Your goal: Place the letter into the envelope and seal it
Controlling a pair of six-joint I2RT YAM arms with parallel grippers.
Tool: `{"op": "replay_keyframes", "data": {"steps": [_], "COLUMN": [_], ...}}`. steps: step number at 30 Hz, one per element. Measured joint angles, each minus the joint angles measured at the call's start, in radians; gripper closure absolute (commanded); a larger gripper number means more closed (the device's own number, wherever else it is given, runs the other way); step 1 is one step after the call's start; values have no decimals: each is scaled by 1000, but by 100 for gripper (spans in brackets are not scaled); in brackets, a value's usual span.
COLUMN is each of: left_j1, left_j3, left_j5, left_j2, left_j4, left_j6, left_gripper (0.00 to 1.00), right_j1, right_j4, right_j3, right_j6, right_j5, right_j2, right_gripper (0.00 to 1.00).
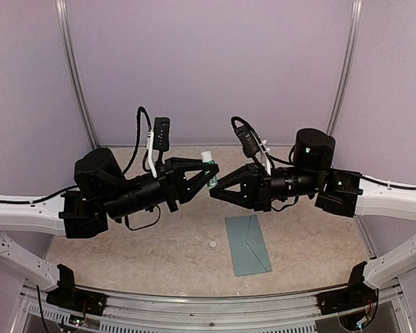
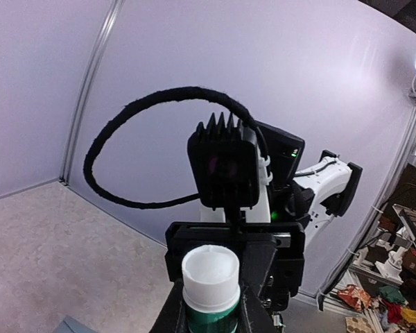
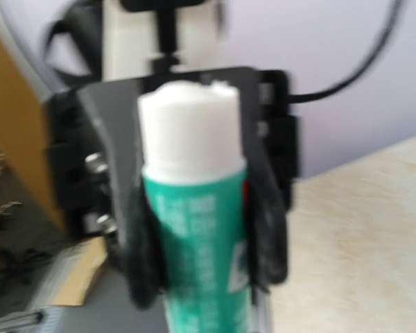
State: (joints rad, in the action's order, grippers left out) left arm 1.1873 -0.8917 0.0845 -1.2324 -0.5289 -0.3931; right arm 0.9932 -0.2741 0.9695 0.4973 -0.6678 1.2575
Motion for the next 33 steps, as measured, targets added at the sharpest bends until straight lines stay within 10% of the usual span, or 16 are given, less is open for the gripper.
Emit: {"op": "replay_keyframes", "data": {"steps": [20,33], "left_j1": [1,3], "left_j3": [-19,-35], "left_j5": [-568,-374], "left_j2": [-112,-87], "left_j4": [85,110], "left_j6": [-38,-101], "left_gripper": [100,100], "right_j1": [93,32], "right_j4": [631,450], "right_j3": [428,228], "right_j6": [-175,-167], "right_j5": [702,541], "right_j2": [261,111], "right_gripper": [99,24]}}
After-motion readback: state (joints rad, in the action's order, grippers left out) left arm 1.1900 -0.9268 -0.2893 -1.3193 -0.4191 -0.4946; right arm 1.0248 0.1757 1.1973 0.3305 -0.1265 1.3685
